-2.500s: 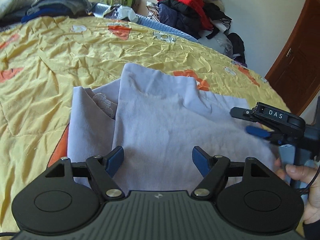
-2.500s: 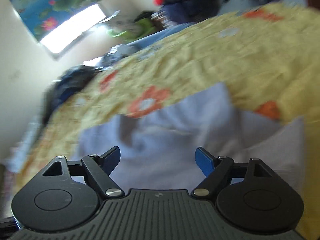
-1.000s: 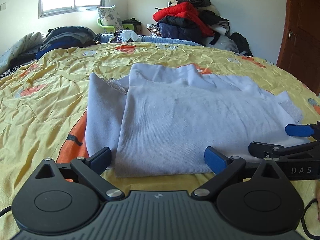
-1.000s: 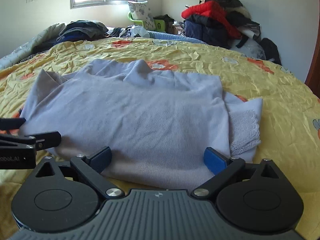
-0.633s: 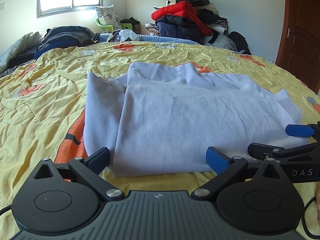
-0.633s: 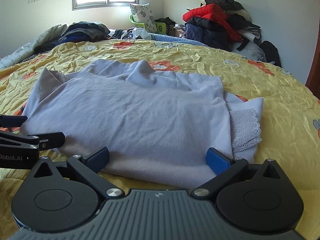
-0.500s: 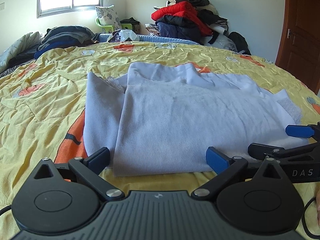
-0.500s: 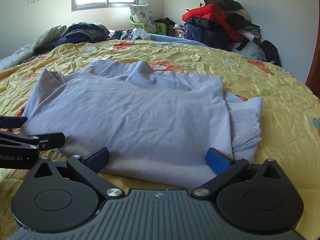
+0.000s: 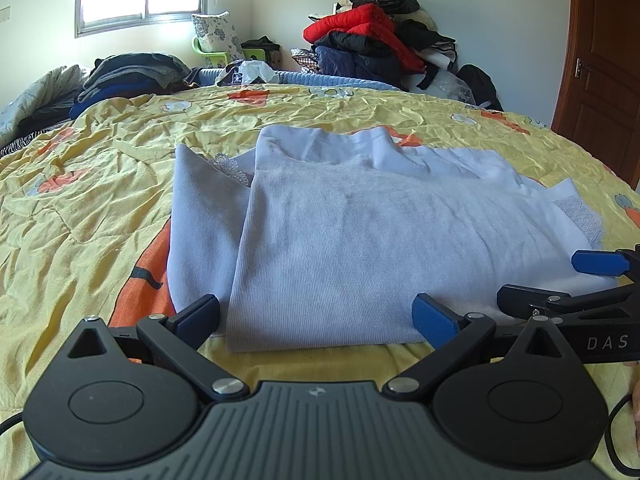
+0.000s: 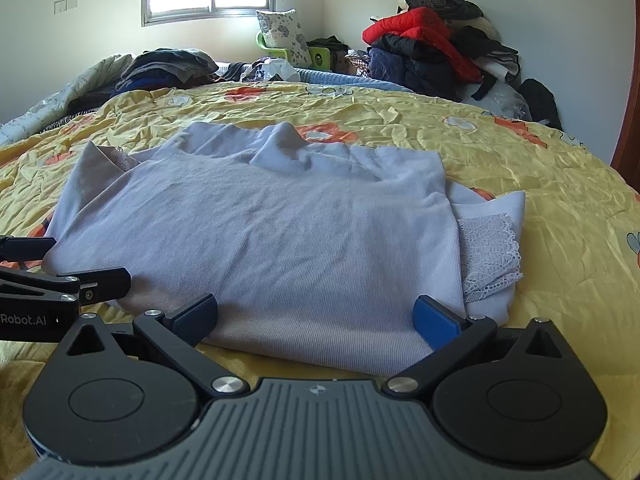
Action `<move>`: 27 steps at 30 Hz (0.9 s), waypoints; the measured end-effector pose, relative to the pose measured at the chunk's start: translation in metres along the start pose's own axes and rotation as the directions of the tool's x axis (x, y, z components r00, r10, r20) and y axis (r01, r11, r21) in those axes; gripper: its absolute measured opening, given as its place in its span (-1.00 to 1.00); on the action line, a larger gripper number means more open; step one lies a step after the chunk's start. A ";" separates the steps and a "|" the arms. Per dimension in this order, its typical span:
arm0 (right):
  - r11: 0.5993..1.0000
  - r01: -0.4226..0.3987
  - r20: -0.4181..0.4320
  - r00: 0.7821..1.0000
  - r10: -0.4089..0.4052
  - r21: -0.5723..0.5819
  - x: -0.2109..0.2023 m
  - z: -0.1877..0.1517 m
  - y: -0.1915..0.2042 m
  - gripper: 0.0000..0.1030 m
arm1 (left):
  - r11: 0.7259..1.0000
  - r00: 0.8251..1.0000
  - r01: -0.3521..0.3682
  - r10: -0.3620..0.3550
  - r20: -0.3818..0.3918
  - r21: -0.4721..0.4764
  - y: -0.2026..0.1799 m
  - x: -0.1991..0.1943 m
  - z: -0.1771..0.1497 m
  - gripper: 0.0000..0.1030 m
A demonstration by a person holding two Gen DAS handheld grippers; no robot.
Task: Fold small clothes
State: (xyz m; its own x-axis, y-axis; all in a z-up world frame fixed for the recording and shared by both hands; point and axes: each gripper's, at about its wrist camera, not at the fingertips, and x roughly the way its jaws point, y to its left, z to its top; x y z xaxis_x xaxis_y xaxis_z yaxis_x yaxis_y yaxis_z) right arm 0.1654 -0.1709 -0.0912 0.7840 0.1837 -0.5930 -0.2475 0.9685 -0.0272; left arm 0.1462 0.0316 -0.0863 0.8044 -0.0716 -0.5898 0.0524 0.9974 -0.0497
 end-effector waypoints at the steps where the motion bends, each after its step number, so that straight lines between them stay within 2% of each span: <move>1: 1.000 -0.001 0.000 1.000 0.001 0.002 0.000 0.000 0.000 0.99 | 1.000 1.000 -0.001 0.001 0.000 0.001 0.000 0.000 0.000 1.00; 27: 1.000 -0.013 0.005 1.000 0.013 0.017 0.001 -0.001 -0.001 1.00 | 1.000 1.000 0.009 -0.009 0.009 -0.014 0.002 -0.003 0.001 1.00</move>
State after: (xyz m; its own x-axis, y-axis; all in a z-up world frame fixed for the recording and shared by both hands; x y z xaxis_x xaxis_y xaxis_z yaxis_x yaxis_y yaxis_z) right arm 0.1659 -0.1722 -0.0920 0.7835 0.1974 -0.5892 -0.2481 0.9687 -0.0055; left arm 0.1441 0.0335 -0.0836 0.8091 -0.0809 -0.5821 0.0518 0.9964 -0.0665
